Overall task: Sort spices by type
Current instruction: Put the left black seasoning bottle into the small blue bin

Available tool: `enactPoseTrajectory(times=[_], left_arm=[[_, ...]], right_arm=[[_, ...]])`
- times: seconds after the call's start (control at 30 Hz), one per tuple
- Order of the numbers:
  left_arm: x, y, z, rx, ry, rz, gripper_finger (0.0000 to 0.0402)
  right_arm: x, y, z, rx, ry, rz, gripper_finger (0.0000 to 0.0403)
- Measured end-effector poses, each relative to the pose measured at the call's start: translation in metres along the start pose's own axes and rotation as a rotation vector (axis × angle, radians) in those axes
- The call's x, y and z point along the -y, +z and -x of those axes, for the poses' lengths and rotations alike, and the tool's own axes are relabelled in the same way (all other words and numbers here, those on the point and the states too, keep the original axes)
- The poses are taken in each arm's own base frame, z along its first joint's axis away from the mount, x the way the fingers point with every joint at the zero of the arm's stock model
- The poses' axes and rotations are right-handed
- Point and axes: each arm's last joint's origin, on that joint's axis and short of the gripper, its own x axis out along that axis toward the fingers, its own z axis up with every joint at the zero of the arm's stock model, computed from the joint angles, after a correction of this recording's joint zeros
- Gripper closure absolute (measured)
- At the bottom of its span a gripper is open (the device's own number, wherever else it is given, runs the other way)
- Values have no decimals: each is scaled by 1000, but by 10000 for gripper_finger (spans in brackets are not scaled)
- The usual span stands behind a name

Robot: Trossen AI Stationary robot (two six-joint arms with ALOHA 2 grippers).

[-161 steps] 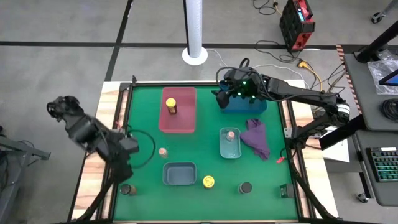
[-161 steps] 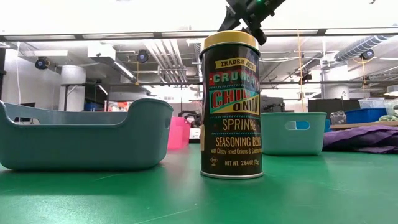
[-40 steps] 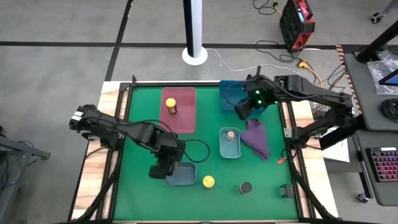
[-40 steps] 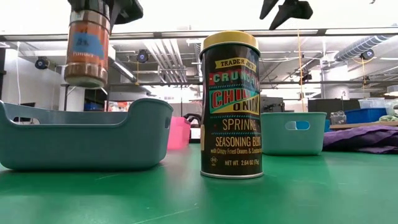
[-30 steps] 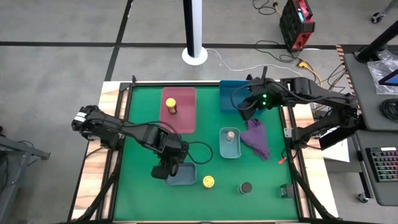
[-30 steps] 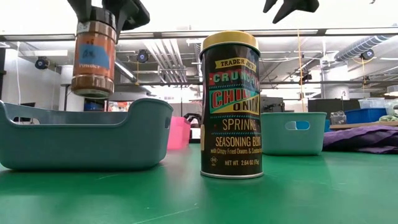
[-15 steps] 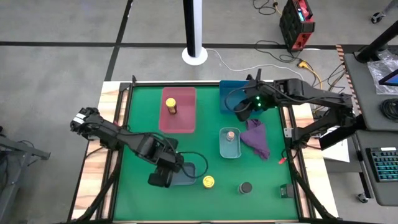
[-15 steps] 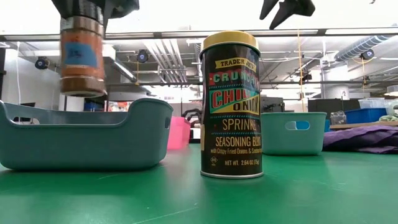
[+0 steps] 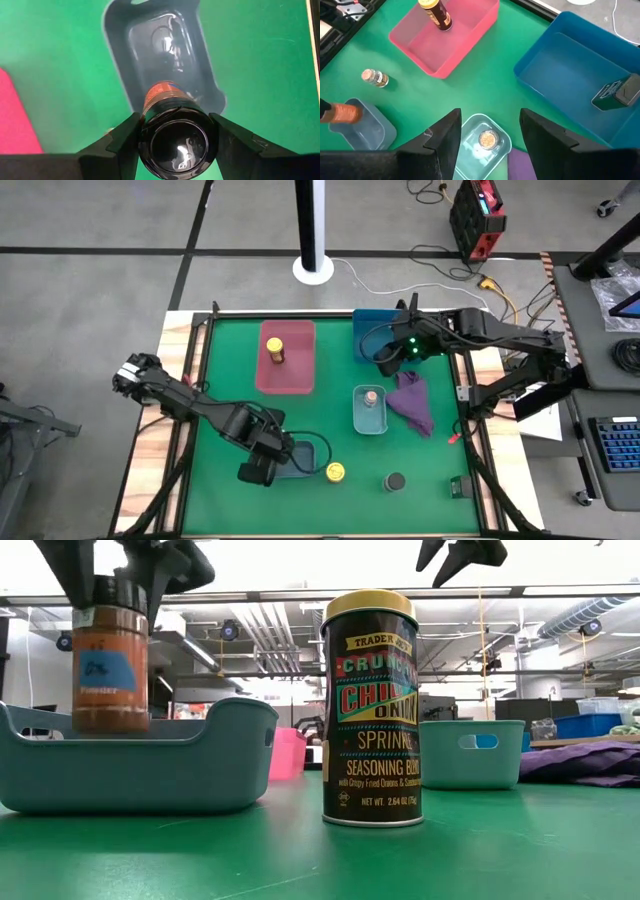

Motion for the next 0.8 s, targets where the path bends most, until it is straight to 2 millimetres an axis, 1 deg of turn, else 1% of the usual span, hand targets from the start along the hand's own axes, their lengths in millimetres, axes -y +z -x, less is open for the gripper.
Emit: enactPoseTrajectory(times=[0.13,0.33,0.47,0.6,0.8], left_arm=[[1,0,-5,17,-3,10,216],[2,0,-6,18,13,28,216],[9,0,-10,13,14,49,216],[17,3,-17,6,6,33,216],[16,4,-20,-6,20,34,216]], right_arm=[[-1,-1,0,-1,2,-7,206],[-1,-1,0,0,2,-10,211],[-1,-1,0,-1,2,-18,209],[-1,-1,0,-1,1,-19,204],[-1,-1,0,-1,1,-21,209]])
